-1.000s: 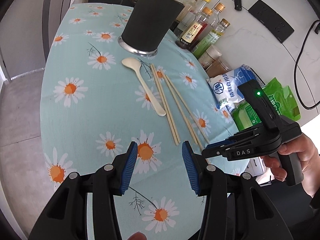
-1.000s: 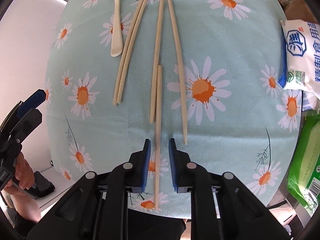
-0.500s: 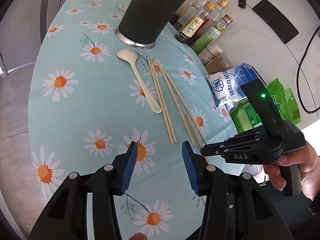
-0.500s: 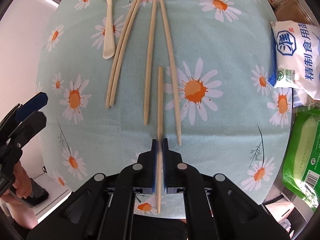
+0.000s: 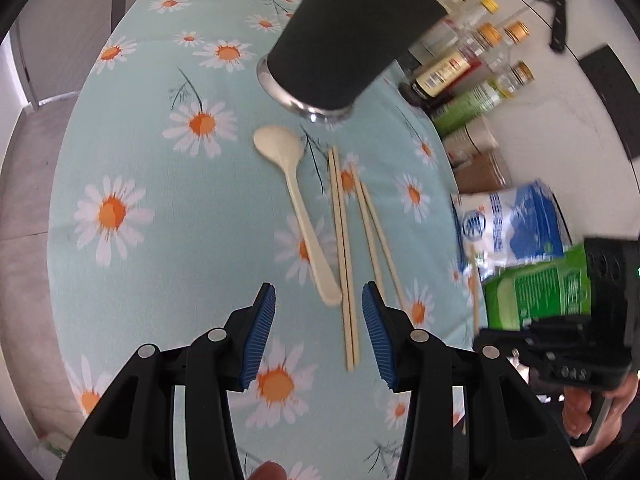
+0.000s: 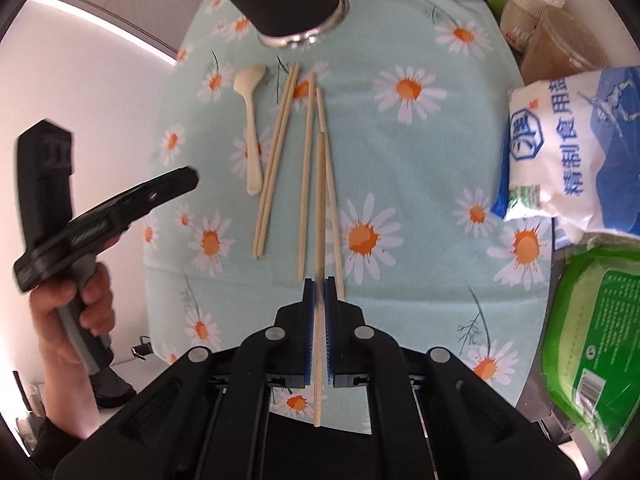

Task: Organize utensils
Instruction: 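Grasp a chopstick with the right tool while the left tool grasps the cream spoon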

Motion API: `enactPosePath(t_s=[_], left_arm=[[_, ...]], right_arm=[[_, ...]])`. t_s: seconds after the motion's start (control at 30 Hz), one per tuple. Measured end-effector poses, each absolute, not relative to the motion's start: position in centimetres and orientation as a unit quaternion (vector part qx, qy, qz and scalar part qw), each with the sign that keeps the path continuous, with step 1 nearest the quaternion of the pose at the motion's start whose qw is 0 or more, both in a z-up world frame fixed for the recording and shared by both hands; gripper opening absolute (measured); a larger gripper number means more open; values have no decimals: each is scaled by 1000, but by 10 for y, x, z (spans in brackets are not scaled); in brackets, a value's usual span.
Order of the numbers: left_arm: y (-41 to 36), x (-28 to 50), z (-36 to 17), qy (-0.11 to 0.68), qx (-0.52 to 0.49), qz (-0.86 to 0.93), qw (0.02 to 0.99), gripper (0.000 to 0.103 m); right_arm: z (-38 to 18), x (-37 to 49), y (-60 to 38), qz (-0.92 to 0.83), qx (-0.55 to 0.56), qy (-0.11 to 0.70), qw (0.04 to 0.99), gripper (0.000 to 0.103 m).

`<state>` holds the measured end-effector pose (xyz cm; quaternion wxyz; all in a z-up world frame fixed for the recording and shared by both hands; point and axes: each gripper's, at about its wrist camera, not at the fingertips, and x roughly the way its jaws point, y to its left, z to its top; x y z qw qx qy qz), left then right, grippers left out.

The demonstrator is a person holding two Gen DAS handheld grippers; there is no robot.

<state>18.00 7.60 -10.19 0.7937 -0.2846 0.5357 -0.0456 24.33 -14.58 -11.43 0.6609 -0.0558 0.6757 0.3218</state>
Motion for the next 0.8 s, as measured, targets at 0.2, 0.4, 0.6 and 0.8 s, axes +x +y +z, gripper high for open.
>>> enactPosePath(t_s=[0.2,0.4,0.6,0.8], left_arm=[[99,224,-117,531,-361,-48,765,43],[111,253,-136,545,-364,-19,755,43],[109,264,-142,540,-383,-40,748,43],[111,266,-147,523,-405,-62,747,43]], right_arm=[[-99,257,-163,344,-14,662,666,6],[-92,270,-179,356,3,657,664,6],[-86,280,-188,362,5,655,664,6],[-85,283,-187,369,7,654,660,6]])
